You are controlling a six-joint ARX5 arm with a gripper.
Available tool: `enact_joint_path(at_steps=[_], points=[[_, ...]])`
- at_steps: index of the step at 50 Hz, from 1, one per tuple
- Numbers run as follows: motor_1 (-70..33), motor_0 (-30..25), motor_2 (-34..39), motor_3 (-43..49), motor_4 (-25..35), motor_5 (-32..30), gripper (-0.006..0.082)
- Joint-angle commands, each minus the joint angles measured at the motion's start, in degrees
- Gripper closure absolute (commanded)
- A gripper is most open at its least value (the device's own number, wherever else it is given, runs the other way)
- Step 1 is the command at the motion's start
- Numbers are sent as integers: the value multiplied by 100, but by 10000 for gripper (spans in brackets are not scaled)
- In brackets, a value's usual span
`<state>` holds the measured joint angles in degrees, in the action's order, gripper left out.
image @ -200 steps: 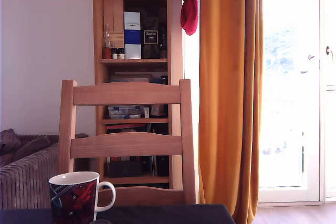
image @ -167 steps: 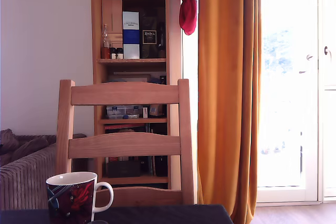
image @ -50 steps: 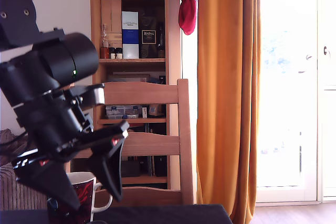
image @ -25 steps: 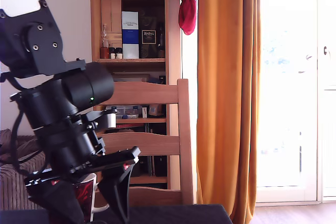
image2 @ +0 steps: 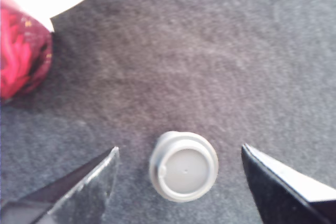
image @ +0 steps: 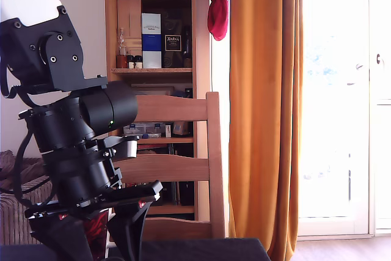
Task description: Pick the grey coffee capsule and place it inside the red coffee cup
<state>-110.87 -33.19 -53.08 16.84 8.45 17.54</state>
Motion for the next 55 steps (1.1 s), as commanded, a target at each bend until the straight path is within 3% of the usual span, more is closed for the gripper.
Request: enact_joint_path(at_steps=[1,6,27,34,55], points=[[-101,-26,11,-11,-11,-59,226],[-103,-26,11,24,44,-59,299],[-105,-20,-4,-50,186,-107,377],[-105,-20,-81,-13,334,-107,443],[-68,-20,-426,166,651,-105,444]])
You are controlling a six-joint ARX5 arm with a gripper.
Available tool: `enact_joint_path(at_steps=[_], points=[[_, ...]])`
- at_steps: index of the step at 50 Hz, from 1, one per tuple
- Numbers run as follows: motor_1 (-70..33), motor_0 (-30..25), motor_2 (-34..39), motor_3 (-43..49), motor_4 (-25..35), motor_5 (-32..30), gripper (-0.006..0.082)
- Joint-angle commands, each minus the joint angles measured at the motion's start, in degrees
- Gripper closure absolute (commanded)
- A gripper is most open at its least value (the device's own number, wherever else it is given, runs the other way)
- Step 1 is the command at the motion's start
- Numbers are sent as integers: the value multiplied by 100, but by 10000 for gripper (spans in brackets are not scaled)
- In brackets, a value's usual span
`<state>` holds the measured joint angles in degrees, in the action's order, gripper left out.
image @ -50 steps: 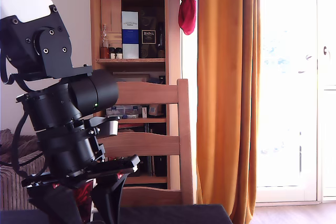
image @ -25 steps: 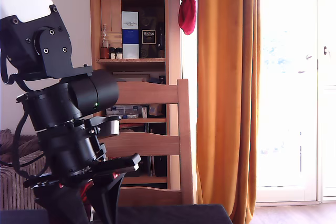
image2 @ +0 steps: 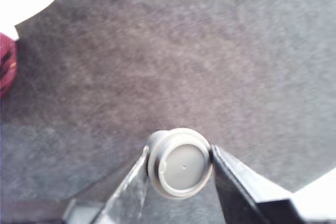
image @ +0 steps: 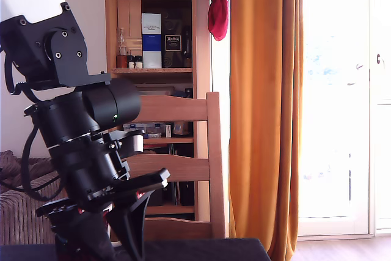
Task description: Pick the grey coffee capsule and place it inside the red coffee cup
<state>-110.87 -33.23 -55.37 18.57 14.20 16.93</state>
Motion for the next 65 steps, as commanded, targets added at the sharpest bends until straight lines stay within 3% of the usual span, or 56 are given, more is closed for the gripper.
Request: enact_joint_path(at_steps=[1,21,49,65], points=[[-55,-15,-245,9,101,-44,444],[203,229,-1226,763,177,-323,444],[778,1447,-1248,1349,-297,-748,444],[776,1624,-1248,1523,-400,-802,443]])
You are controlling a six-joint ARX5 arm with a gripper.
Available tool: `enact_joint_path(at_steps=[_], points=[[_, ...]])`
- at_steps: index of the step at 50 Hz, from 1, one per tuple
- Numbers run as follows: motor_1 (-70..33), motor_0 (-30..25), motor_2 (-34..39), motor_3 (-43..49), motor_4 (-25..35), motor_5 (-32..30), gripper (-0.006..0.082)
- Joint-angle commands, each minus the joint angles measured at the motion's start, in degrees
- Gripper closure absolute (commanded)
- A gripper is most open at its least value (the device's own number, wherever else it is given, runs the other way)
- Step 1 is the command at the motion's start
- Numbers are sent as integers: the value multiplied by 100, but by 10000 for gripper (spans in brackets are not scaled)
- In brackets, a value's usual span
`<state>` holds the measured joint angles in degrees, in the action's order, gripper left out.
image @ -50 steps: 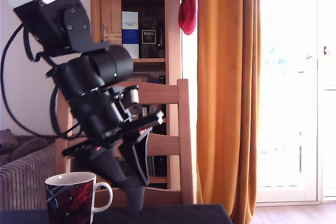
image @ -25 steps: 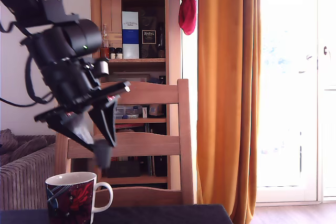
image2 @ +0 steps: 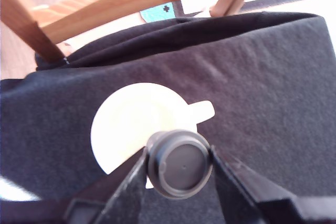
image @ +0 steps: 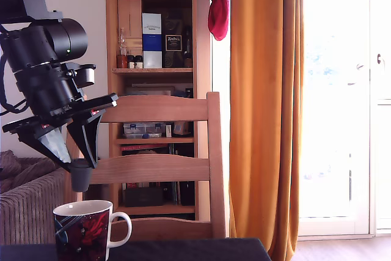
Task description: Pick the grey coffee capsule and place it inside the red coffee cup
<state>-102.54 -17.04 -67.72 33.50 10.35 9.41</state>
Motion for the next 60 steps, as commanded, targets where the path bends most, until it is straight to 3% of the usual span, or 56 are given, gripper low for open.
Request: enact_joint_path(at_steps=[1,7,14,19,22,29,41,60], points=[[-55,4,-13,50,-15,-48,441],[-57,4,-13,168,-33,-52,411],[-57,4,-13,210,-37,-92,252],[-57,4,-13,271,-37,-96,254],[-57,4,-13,275,-37,-197,343],[-39,44,-13,302,-140,-450,795],[308,55,-11,66,-800,-839,779],[1639,308,205,-356,-935,-914,779]])
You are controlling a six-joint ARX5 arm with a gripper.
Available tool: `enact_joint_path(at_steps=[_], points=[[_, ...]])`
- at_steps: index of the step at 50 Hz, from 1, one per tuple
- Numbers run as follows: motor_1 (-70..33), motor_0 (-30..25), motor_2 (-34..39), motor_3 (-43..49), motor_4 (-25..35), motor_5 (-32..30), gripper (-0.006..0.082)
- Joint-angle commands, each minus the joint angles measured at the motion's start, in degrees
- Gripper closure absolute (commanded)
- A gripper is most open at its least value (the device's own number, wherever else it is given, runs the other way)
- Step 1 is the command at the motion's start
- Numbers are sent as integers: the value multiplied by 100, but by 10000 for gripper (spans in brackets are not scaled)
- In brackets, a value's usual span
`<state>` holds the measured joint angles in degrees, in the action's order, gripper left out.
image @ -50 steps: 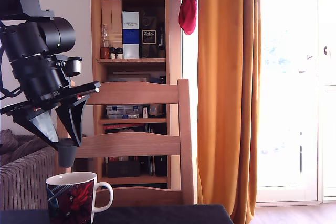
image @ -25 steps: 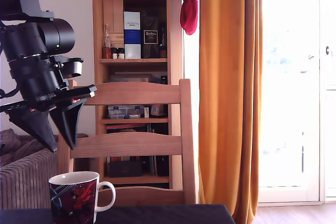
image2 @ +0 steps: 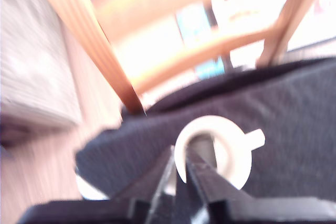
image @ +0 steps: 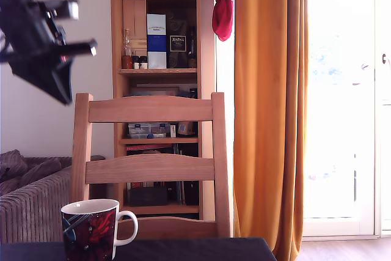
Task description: Pick the grey coffee capsule and place it inside the red coffee cup
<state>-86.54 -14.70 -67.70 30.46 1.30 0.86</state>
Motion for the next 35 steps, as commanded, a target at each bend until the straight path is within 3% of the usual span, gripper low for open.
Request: enact_joint_path(at_steps=[1,12,35], points=[[90,92,216,-59,-31,-70,779],[970,302,697,-420,-136,-98,779],[2761,1014,2549,-1537,-350,-136,779]])
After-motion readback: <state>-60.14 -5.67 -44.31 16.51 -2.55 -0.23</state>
